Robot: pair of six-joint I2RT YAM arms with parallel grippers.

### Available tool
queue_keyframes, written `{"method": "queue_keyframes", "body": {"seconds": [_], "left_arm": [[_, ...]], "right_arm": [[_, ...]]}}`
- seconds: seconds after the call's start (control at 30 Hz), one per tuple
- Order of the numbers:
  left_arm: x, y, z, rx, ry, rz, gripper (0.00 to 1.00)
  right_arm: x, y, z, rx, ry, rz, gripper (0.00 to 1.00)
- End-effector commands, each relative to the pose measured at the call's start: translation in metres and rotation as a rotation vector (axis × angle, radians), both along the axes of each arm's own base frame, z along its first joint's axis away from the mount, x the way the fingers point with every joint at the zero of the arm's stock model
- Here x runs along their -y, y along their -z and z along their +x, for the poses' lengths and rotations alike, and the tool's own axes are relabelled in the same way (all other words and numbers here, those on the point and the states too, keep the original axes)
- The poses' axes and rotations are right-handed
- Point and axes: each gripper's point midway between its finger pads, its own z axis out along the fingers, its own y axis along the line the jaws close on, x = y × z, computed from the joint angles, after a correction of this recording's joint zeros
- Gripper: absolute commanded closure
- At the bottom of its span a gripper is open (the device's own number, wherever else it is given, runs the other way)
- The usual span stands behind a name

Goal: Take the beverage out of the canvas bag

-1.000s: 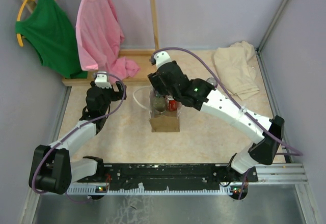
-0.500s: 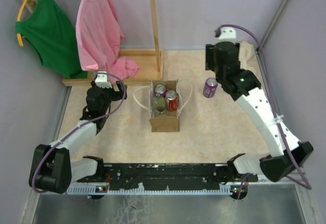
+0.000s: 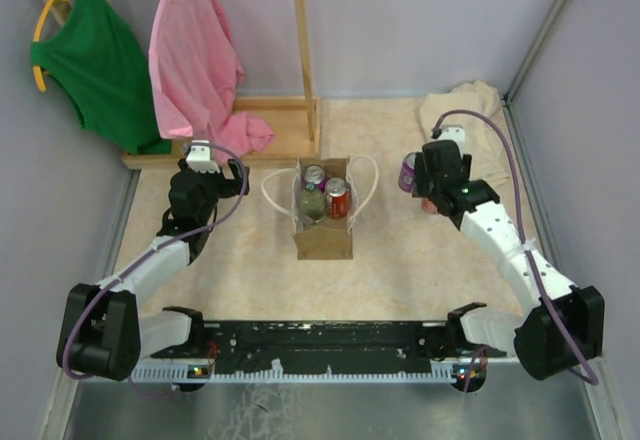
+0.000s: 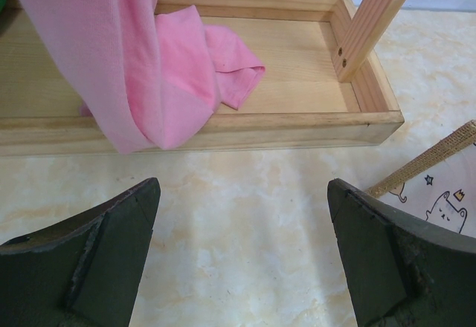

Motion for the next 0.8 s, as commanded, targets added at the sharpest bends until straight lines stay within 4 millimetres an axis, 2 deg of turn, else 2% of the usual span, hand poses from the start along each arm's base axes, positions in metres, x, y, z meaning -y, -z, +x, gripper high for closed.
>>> {"method": "queue_keyframes", "body": {"seconds": [0.0, 0.3, 0.67, 0.77], "left_arm": [[0.004, -0.008, 0.002, 0.026, 0.014, -0.004, 0.0], [0.005, -0.007, 0.003, 0.022, 0.021, -0.008, 0.0], [0.004, -0.006, 0.003, 0.019, 0.013, -0.003, 0.0], [0.004, -0.007, 0.003, 0.019, 0.015, -0.003, 0.0]], "right_arm": [[-0.016, -0.022, 0.027, 0.175, 0.001, 0.11, 1.0], [-0.026, 0.02, 0.042, 0.126, -0.011, 0.114, 1.0], [-0.032, 0.046, 0.047, 0.051, 0.018, 0.136, 1.0], [-0.032, 0.054, 0.047, 0.033, 0.02, 0.133, 0.95]]}}
